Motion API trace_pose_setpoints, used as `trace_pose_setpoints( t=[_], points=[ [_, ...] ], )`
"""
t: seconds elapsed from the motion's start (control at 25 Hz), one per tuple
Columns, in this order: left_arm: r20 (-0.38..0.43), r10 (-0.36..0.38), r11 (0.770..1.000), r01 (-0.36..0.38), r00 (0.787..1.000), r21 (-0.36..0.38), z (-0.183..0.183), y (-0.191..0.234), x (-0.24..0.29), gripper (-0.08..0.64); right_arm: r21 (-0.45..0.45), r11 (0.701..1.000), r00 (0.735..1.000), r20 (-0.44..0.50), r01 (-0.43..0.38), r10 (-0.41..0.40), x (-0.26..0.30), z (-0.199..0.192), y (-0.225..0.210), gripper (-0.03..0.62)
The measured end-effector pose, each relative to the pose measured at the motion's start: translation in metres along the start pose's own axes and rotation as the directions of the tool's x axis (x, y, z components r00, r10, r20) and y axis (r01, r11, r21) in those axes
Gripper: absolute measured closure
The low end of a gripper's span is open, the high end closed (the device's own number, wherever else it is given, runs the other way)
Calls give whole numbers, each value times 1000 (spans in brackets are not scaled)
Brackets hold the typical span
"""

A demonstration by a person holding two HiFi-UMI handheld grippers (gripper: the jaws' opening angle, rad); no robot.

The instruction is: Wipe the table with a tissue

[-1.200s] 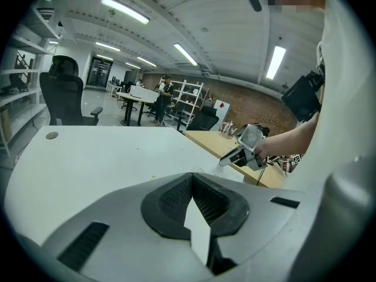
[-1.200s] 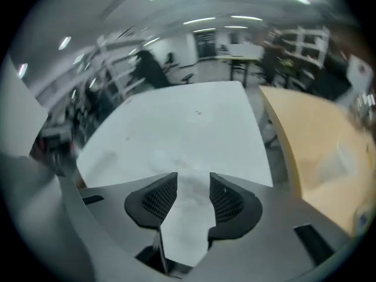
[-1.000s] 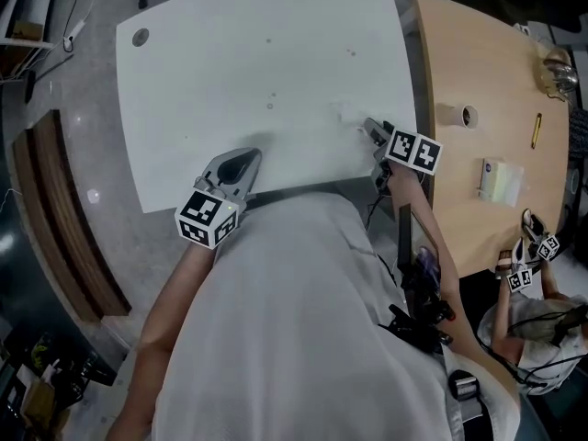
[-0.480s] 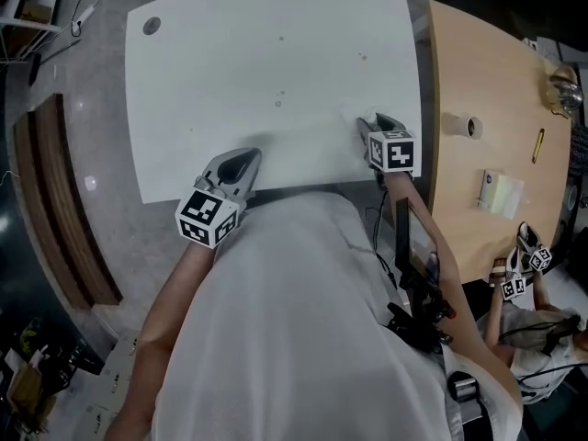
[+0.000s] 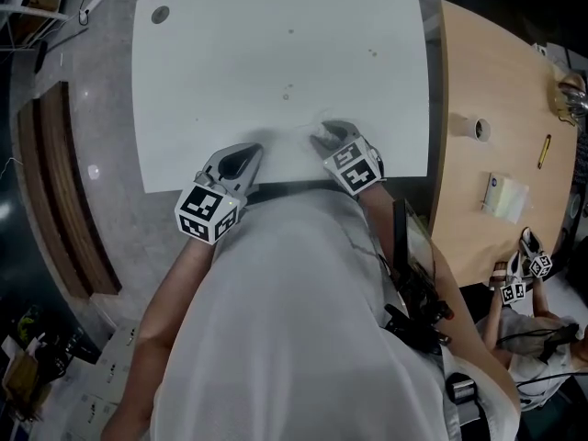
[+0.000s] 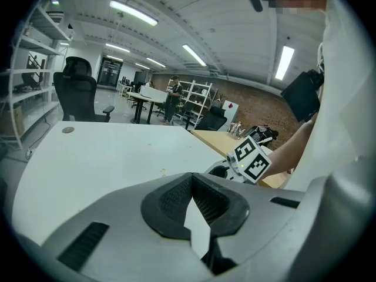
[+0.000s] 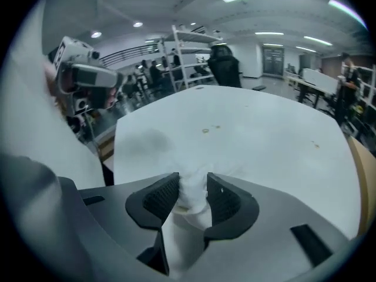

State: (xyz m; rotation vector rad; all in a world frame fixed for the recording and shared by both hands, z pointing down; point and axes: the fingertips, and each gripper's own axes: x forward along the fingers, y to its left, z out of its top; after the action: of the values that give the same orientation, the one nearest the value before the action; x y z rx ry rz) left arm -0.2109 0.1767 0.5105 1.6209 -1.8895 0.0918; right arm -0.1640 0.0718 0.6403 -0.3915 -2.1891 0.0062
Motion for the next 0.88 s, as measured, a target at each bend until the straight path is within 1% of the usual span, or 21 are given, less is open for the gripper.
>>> trace_pose_setpoints(
  t=[0.08, 0.12, 0.2, 0.24, 0.28, 0.32, 0.4, 0.48, 0.52, 0.56, 0.6, 0.64, 0.68, 0.76, 0.8, 0.84, 0.88],
  points=[
    [1, 5, 1000, -5, 1000, 1, 0, 0, 0, 554, -108, 991, 997, -20, -80, 78, 7, 3, 29, 437],
    [2, 5, 1000, -5, 1000, 1, 1, 0, 0, 554, -160, 980, 993, -35, -119, 115, 7, 2, 40, 439],
    [2, 7, 1000, -7, 1000, 0, 2, -2, 0, 554, -252, 948, 981, -72, -193, 180, 3, -6, 52, 439],
    [3, 7, 1000, -7, 1000, -1, 2, -2, 1, 554, -282, 934, 976, -91, -218, 200, -2, -12, 52, 439],
    [5, 8, 1000, -8, 1000, -1, 4, -3, 2, 554, -294, 928, 973, -105, -227, 205, -7, -18, 47, 438],
    [8, 7, 1000, -7, 1000, -1, 5, -3, 2, 554, -285, 933, 975, -111, -219, 195, -13, -24, 37, 437],
    [13, 7, 1000, -7, 1000, 0, 7, -4, 5, 554, -219, 963, 986, -95, -154, 136, -26, -38, 2, 437],
    [13, 9, 1000, -9, 1000, 2, 8, -5, 7, 554, -116, 992, 998, -56, -43, 37, -41, -49, -44, 437],
    [12, 10, 1000, -10, 1000, 2, 8, -6, 9, 554, -54, 998, 999, -34, 23, -25, -49, -53, -69, 437],
    [11, 11, 1000, -11, 1000, 2, 8, -7, 11, 554, 11, 996, 996, -18, 91, -91, -58, -58, -94, 437],
    [11, 12, 1000, -12, 1000, 3, 9, -8, 13, 554, 78, 984, 987, -8, 158, -158, -68, -63, -117, 437],
    [12, 12, 1000, -12, 1000, 4, 10, -10, 15, 554, 149, 965, 975, 4, 218, -221, -79, -66, -139, 437],
    [15, 13, 1000, -13, 1000, 5, 11, -11, 17, 554, 227, 937, 961, 24, 265, -277, -90, -67, -158, 437],
    [20, 15, 1000, -16, 1000, 7, 15, -13, 21, 554, 376, 870, 927, 65, 319, -368, -110, -66, -191, 437],
    [23, 18, 1000, -18, 1000, 7, 17, -14, 23, 554, 423, 842, 914, 70, 335, -399, -117, -66, -203, 437],
    [24, 20, 1000, -20, 1000, 7, 18, -15, 25, 554, 445, 825, 906, 65, 349, -419, -120, -67, -212, 437],
    [24, 24, 1000, -24, 999, 8, 19, -16, 25, 554, 450, 817, 902, 55, 361, -429, -120, -67, -218, 437]
  ],
)
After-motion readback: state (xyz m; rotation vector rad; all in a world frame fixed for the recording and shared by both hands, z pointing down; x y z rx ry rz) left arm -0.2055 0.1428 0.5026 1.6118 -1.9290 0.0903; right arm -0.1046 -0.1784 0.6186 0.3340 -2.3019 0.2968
